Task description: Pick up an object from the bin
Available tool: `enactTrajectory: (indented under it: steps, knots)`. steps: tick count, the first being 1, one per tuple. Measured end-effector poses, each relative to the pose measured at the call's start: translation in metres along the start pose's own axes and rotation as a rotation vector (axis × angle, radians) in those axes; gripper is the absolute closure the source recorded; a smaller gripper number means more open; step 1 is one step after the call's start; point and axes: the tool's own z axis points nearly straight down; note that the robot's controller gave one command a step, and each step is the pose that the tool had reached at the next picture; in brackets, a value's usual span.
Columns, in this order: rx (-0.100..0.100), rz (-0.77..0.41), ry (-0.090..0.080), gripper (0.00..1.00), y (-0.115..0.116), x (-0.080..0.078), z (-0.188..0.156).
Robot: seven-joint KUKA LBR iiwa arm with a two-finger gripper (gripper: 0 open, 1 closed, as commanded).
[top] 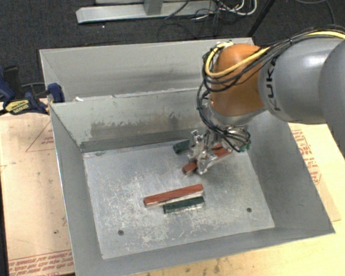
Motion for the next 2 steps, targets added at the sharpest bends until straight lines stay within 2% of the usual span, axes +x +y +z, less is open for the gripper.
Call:
enactTrajectory:
  steps: [1, 2]
  knots:
    - [0.000, 0.000, 0.000, 1.00, 0.000, 0.000, 0.000]
    - [-0.001, -0.051, 0.006, 1.00, 0.008, -0.002, -0.130]
